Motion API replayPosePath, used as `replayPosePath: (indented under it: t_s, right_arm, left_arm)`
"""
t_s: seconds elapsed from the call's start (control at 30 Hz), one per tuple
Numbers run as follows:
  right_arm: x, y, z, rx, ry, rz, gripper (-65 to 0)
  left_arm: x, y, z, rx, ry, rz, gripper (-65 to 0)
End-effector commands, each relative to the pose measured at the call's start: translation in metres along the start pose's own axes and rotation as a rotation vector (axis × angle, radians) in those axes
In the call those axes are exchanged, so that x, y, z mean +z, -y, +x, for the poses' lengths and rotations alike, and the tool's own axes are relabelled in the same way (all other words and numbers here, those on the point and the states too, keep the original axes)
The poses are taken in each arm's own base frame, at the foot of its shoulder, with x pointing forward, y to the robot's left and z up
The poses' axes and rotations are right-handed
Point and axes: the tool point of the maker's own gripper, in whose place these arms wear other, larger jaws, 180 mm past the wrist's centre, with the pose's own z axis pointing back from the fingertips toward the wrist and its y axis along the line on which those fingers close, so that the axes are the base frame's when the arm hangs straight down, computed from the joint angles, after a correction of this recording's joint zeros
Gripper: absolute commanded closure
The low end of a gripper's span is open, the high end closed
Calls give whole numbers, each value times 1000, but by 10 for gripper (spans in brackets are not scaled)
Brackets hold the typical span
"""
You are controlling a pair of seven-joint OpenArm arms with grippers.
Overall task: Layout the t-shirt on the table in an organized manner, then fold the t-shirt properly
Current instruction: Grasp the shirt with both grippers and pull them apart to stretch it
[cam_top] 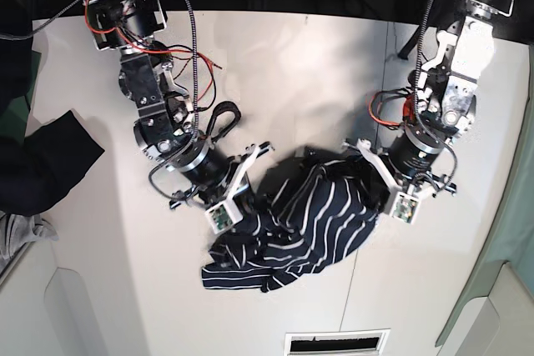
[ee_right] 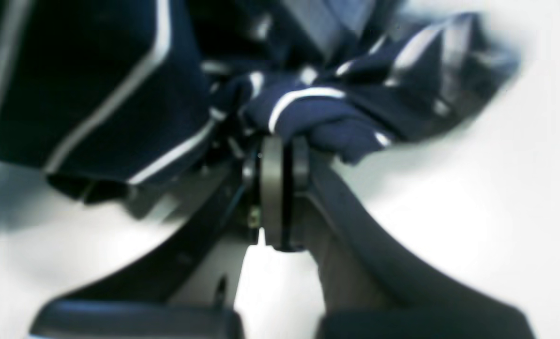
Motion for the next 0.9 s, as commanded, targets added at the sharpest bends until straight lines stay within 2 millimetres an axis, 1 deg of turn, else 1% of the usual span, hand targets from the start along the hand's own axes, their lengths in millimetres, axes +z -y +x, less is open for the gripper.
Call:
replayPosePath:
  t_s: [0.0, 0.13, 0.27, 0.33, 0.37, 0.43, 0.53, 0.6, 0.7, 0.77, 0.8, 0.87]
  right_arm:
    - [8, 12, 39, 19, 110, -17, 0]
    - [49, 37, 94, 51, 216, -66, 0]
    - [93, 62, 138, 53, 308, -115, 0]
    - [110, 72, 152, 38, 341, -133, 0]
    - [116, 75, 157, 30, 351, -135, 0]
    - [124, 82, 159, 11, 362, -134, 0]
    - [127, 96, 150, -20, 335, -166, 0]
    - [122, 101, 133, -43, 280, -172, 0]
    - [109, 105, 102, -92, 190, -168, 0]
    - [102, 108, 74, -137, 123, -170, 0]
    - [101, 108, 60, -162, 96, -171, 0]
    - [107, 106, 39, -201, 72, -176, 0]
  left_arm:
    - [6, -13, 30, -7, 69, 16, 0]
    - [33, -43, 75, 13, 111, 48, 0]
    - [63, -59, 120, -5, 199, 82, 0]
    - [77, -63, 136, -19, 239, 102, 0]
    - [82, -65, 141, -22, 252, 111, 0]
    - [89, -67, 145, -24, 268, 123, 0]
    - [87, -69, 138, -17, 249, 126, 0]
    - [82, -69, 129, 17, 229, 118, 0]
    - [71, -69, 114, 45, 195, 107, 0]
    - [62, -66, 102, 70, 181, 76, 0]
    - [57, -64, 94, 92, 168, 63, -21]
    - [48, -53, 82, 122, 151, 10, -87]
